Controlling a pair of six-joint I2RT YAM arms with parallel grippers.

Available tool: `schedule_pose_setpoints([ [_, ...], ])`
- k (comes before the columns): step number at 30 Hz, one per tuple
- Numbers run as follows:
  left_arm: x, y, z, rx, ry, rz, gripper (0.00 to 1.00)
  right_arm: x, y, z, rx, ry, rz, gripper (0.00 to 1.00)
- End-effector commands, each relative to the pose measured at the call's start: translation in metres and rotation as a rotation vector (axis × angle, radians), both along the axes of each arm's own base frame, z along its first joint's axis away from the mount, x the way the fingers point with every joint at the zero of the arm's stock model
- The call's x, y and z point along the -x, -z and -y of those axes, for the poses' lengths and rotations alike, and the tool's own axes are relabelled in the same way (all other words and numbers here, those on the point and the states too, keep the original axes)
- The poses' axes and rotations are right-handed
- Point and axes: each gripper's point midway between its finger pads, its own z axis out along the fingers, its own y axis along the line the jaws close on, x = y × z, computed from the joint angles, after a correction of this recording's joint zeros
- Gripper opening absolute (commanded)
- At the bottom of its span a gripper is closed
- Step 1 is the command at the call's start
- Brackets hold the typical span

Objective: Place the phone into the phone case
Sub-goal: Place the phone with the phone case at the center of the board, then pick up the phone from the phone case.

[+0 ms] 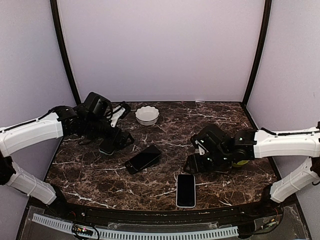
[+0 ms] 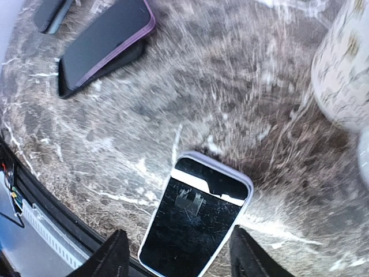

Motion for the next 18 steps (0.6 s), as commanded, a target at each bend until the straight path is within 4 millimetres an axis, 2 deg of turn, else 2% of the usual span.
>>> schedule_pose_setpoints([
  [1,-0.005,0.006,-0.012,-0.027,-0.025,-0.084,0.99,-0.014,-0.029,0.009,0.021,0.007,0.137,0.64],
  [5,-0.017,0.023,-0.010,-0.074,-0.033,-0.129,0.99,-0.026,-0.044,0.013,0.015,0.024,0.226,0.71],
  [8,-0.035,0.036,-0.018,-0.119,-0.084,-0.165,0.99,-0.030,-0.053,0.008,-0.004,0.003,0.267,0.74],
  [12,-0.055,0.037,-0.029,-0.089,-0.135,-0.198,0.99,-0.034,-0.057,0.005,0.006,-0.022,0.305,0.80],
  [15,-0.063,0.039,-0.024,-0.083,-0.127,-0.212,0.99,-0.039,-0.057,0.001,0.007,-0.036,0.332,0.87],
  [18,-0.062,0.054,-0.014,-0.078,-0.105,-0.284,0.99,-0.044,-0.057,-0.007,0.000,-0.057,0.344,0.92],
])
